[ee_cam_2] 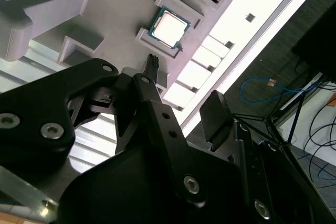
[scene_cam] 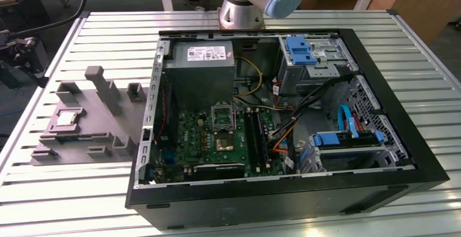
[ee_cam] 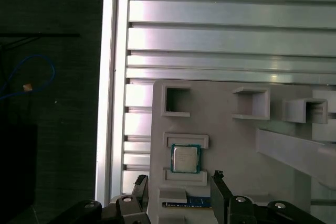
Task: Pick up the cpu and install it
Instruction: 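Pick up the cpu and move it towards the insertion slot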
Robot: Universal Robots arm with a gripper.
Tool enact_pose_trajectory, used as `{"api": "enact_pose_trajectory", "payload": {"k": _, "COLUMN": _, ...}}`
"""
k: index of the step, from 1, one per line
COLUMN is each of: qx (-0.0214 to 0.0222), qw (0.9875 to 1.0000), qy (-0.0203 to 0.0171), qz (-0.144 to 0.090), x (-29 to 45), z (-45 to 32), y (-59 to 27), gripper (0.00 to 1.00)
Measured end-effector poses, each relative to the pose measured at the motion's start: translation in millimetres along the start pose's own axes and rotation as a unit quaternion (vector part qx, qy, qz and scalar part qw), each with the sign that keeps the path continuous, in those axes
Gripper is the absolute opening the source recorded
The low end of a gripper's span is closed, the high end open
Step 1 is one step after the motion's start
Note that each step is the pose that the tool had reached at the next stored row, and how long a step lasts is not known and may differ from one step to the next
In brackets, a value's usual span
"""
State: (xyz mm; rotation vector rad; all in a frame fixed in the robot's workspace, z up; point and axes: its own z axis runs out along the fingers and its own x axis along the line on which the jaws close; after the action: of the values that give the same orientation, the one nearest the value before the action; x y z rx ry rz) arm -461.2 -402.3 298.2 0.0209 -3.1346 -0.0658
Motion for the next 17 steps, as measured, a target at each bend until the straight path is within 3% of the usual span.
{"api": "enact_pose_trajectory", "payload": {"k": 4, "qx": 0.0000, "qw": 1.0000, "qy": -0.0004, "qz": 0.000, "x": 0.0, "z": 0.2, "y": 0.0, "gripper": 0.59}}
{"api": "enact_pose_trajectory", "payload": {"k": 8, "qx": 0.0001, "qw": 1.0000, "qy": -0.0066, "qz": 0.000, "x": 0.0, "z": 1.0, "y": -0.1, "gripper": 0.59}}
{"api": "enact_pose_trajectory", "payload": {"k": 17, "qx": 0.0001, "qw": 1.0000, "qy": -0.0073, "qz": 0.000, "x": 0.0, "z": 1.2, "y": -0.1, "gripper": 0.59}}
